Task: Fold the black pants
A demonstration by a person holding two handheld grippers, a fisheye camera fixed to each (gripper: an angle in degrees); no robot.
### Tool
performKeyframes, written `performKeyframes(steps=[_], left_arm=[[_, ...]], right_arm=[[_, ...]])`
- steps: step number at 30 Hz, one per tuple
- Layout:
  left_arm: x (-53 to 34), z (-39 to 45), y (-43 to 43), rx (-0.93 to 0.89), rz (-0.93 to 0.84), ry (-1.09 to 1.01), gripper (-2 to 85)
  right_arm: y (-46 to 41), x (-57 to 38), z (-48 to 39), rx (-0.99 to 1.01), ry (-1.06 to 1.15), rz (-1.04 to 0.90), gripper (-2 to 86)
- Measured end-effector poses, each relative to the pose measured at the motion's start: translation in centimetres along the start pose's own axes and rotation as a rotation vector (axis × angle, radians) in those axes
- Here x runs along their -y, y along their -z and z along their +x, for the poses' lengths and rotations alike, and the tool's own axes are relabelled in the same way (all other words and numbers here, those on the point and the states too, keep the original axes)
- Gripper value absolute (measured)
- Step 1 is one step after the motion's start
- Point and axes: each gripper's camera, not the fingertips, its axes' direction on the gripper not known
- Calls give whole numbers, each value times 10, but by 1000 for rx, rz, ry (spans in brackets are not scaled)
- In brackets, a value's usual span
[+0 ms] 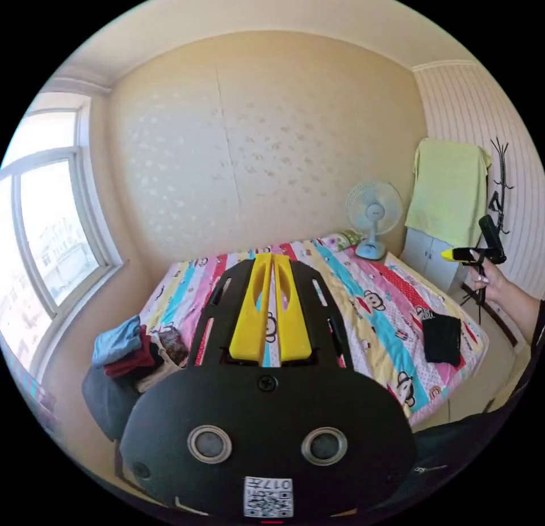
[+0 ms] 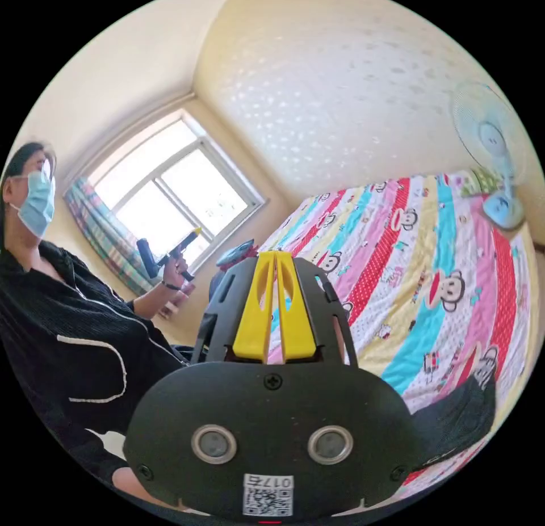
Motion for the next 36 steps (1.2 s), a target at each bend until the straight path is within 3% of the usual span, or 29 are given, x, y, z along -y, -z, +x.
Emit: performKeyframes(steps=[2,5,7,12,14,16,19,25,29,31,36], left_arm=[[-43,-22,70,141,186,80,-10],[-105,-60,128,209,267,172,-10],[-143,-90,148,187,214,241,-10],[-242,-171,193,229,88,431,-10],[-280,-212,214,304,78,476,-10],[-304,-251,227,338,83,491,-10],[-342,-330,248,411,95,547,-9],[-453,-510,254,473,-44,813,8],[-564,-605,229,445,-64,1027,76],[-607,-642,206,404,-135,1088,88],[-707,-722,137,401,-219,1134,129]], right_arm=[[-31,14,-59,7,143,-15,6],[-80,2,-144,41,346,53,6],[-119,-24,-189,106,432,151,12],[-204,-46,-232,436,257,64,28],[-221,-44,-265,397,304,79,32],[-249,-30,-332,219,558,27,37],[-304,-4,-403,108,743,3,48],[-509,49,-476,352,684,-237,54],[-649,36,-511,293,743,-408,74],[-734,25,-517,283,666,-533,90],[-852,-5,-509,207,513,-610,122]])
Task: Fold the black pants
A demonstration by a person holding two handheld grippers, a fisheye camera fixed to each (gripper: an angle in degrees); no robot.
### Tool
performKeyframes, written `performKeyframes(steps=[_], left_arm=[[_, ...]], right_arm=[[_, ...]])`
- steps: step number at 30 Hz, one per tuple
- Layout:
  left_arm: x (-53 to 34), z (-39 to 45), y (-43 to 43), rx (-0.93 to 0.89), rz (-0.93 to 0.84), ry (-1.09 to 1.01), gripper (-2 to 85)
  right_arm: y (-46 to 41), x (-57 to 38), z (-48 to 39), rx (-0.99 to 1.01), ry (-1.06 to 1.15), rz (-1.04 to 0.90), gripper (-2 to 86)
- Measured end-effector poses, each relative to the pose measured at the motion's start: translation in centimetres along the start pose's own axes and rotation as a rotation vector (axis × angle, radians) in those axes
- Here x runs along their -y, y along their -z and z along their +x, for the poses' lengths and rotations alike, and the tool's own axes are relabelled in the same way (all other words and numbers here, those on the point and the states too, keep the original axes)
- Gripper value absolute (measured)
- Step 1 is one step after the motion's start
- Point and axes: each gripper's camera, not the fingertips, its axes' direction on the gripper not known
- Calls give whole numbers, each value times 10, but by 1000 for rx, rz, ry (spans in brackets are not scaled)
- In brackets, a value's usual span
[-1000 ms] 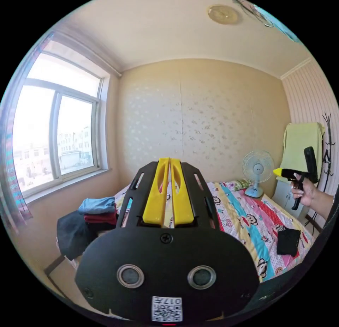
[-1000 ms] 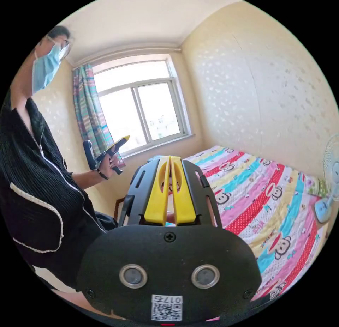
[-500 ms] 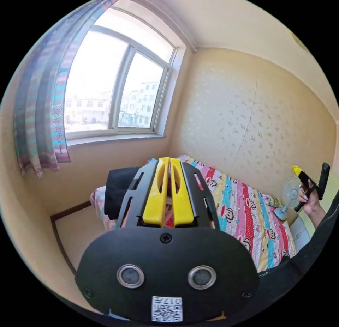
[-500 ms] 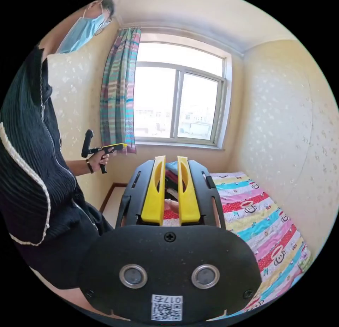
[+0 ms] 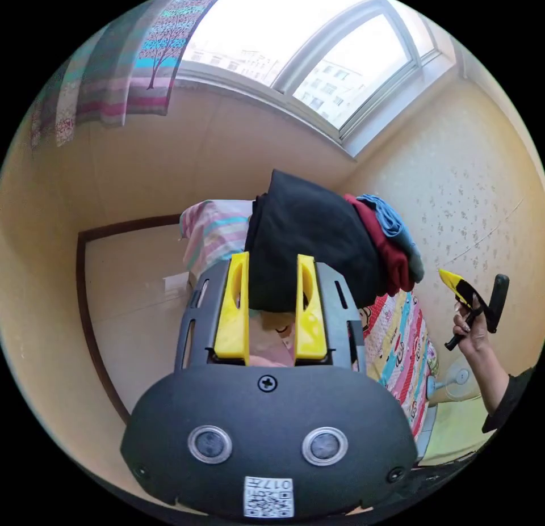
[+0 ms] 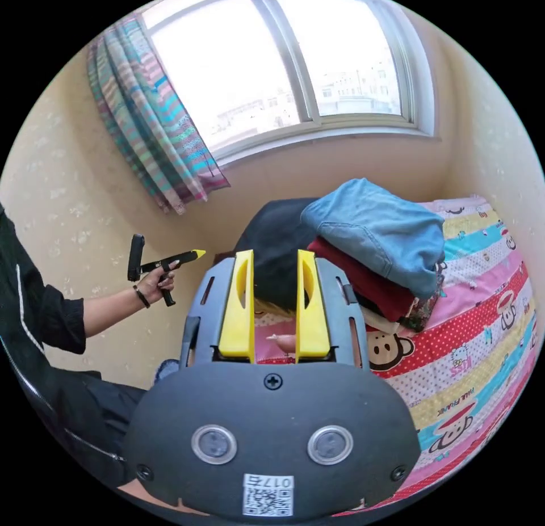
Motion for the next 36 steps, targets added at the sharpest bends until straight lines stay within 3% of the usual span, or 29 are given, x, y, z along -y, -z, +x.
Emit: performKeyframes(steps=[3,7,15,20,24,27,30,32,36], left_arm=[[8,-42,-62,-41,-1,43,156],[8,-79,-136,-200,-141,113,139],[24,-97,-124,-297,-149,183,41],[77,-77,-67,-667,-15,152,3],[124,-41,-4,-674,104,83,-5],[157,1,63,-849,202,-26,-6],[169,53,146,-1146,402,-174,-6],[171,113,216,-1339,528,-402,-6],[164,228,295,-1500,597,-708,-4]], right_arm=[[-61,-4,23,12,-81,-134,133],[-113,-24,54,67,-174,-208,124],[-112,-27,64,177,-195,-184,18],[-48,5,47,318,-155,3,8],[22,49,41,501,-151,215,6],[86,61,52,757,-184,357,5],[174,41,57,996,-82,556,4],[232,20,53,1116,18,671,4],[366,-51,51,1271,211,942,4]])
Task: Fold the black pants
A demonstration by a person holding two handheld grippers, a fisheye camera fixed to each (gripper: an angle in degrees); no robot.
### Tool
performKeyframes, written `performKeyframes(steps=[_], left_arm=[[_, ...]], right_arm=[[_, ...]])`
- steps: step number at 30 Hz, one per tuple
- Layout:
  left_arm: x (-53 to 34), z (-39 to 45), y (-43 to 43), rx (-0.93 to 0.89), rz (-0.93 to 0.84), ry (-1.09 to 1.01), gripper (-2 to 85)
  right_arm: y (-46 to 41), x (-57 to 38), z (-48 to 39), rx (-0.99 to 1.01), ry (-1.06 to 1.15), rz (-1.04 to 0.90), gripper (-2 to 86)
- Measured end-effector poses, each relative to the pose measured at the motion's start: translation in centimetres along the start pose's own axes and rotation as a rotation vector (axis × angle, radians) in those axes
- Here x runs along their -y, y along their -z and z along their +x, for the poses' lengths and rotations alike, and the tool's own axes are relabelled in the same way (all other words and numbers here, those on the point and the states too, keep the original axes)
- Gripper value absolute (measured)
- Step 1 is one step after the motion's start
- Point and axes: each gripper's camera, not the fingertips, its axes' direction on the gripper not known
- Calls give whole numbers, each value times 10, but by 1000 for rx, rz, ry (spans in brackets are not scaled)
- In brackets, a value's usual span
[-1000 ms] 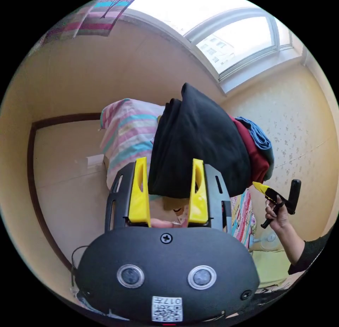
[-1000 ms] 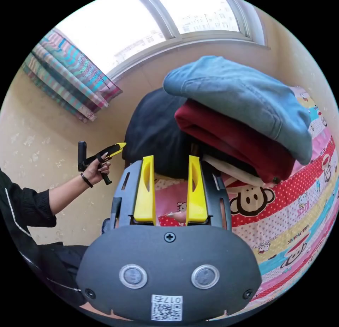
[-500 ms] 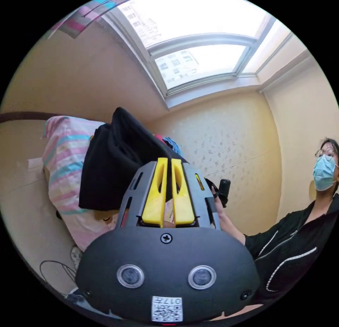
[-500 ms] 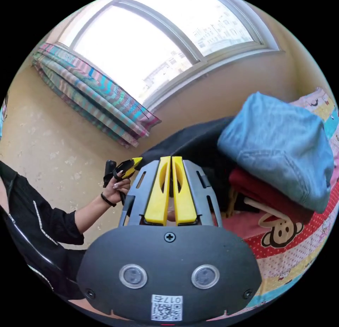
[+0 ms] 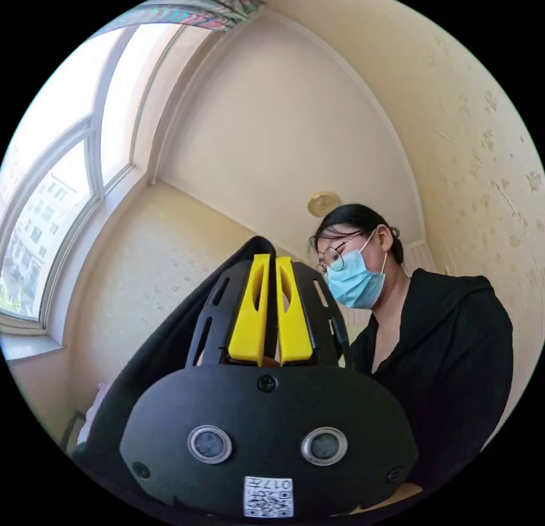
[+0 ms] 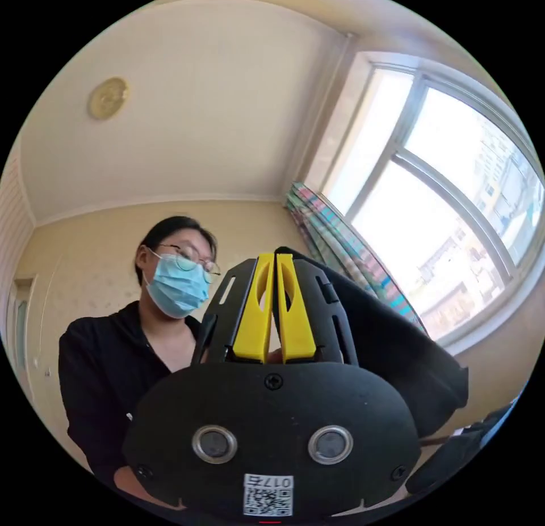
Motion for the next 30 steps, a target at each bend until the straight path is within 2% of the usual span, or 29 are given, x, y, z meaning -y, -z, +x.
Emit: performKeyframes(steps=[3,6,7,12,15,17,21,25,27,29,30], left_arm=[[2,16,-93,-99,-6,5,-1],[-37,17,-171,-190,-24,67,1],[-62,11,-199,-215,-47,136,2],[-204,-25,-299,-391,-136,446,20],[-287,-46,-352,-399,-247,718,92],[-333,-54,-389,-440,-344,857,161],[-370,-36,-429,-438,-497,837,186],[-382,-7,-441,-229,-505,674,217],[-389,7,-463,-283,-613,595,215],[-414,31,-505,-495,-767,570,210],[-422,38,-516,-539,-797,582,211]], right_arm=[[38,20,-104,25,147,53,4],[86,17,-214,-134,320,65,4],[109,8,-253,-223,347,88,4],[176,-53,-380,-414,506,141,3],[197,-77,-432,-661,571,165,3],[214,-86,-451,-741,577,197,3],[248,-113,-496,-848,664,300,3],[241,-131,-539,-1131,796,303,3],[239,-136,-545,-1139,835,294,3],[240,-138,-541,-1110,854,304,3],[237,-139,-536,-1125,868,316,3]])
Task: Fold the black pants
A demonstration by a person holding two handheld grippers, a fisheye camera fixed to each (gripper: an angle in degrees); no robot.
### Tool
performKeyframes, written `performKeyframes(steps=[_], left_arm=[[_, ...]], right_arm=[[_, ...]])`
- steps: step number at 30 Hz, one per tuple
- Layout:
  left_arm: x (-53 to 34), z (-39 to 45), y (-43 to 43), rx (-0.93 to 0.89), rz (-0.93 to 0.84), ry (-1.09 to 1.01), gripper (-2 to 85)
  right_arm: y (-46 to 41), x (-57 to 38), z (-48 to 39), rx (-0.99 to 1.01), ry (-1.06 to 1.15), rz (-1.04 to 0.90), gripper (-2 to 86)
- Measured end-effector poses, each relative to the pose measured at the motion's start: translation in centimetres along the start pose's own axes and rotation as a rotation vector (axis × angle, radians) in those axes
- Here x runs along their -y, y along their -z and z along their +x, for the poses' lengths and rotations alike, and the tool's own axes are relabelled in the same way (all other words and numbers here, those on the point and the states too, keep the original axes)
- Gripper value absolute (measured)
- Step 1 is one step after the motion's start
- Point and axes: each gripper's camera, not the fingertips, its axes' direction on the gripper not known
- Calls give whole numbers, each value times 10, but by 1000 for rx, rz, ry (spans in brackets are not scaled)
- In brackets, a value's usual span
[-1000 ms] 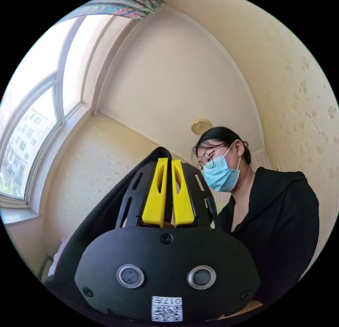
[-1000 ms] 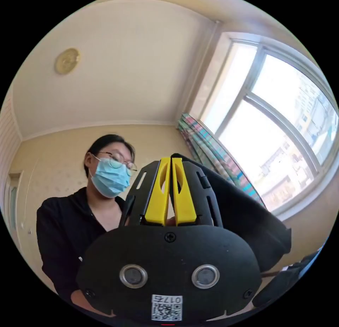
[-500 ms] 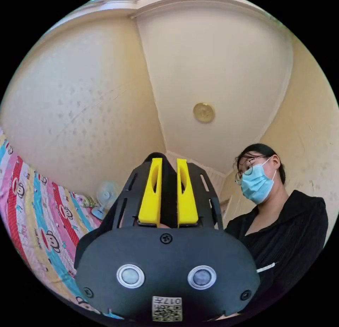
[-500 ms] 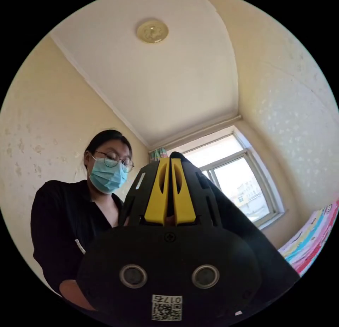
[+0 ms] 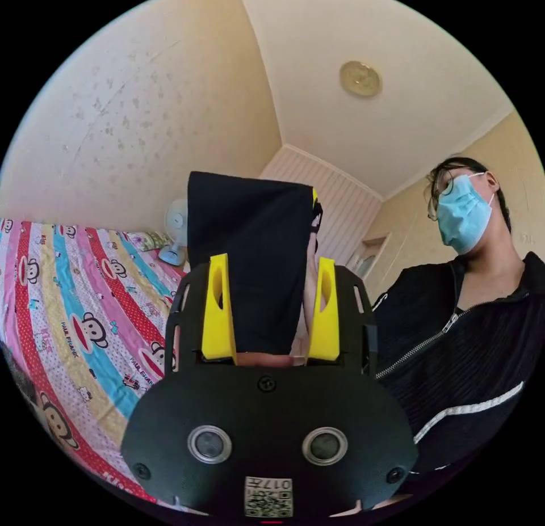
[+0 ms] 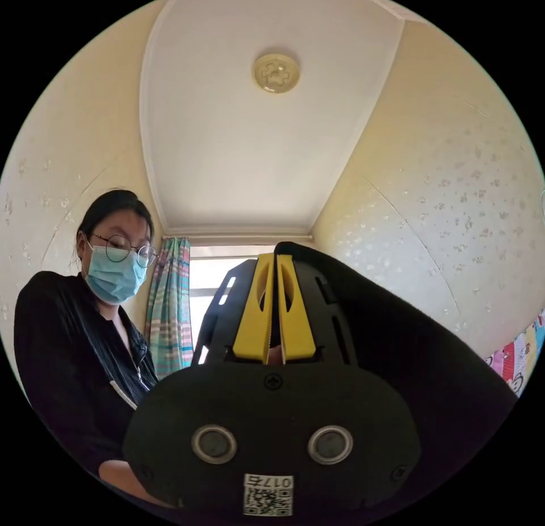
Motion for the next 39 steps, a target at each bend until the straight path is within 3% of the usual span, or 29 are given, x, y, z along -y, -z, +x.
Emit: performKeyframes(steps=[5,10,15,20,24,27,29,31,34,36,39], left_arm=[[3,-12,-123,-148,-222,5,224],[11,-40,-139,64,-197,103,117],[44,-93,-132,-135,-275,307,48],[99,-103,-92,-345,-144,160,32],[146,-108,-69,-475,-32,131,23],[182,-129,-68,-603,39,205,20],[206,-148,-72,-675,89,273,20],[222,-160,-75,-693,121,313,22],[242,-172,-85,-567,72,341,24],[246,-178,-93,-511,47,339,23],[233,-211,-114,-588,65,491,24]], right_arm=[[-28,-17,-28,-223,110,-4,3],[-53,-30,-46,-288,154,-90,2],[-60,-41,-43,-298,96,-88,5],[-48,-49,-40,-423,81,-90,16],[-52,-61,-46,-508,148,-320,48],[-55,-85,-65,-418,310,-475,95],[-49,-99,-81,-356,323,-469,120],[-26,-115,-120,-277,353,-264,121],[-22,-128,-192,-226,430,-166,101],[-49,-138,-235,-278,553,-318,109],[-103,-171,-290,-384,777,-671,131]])
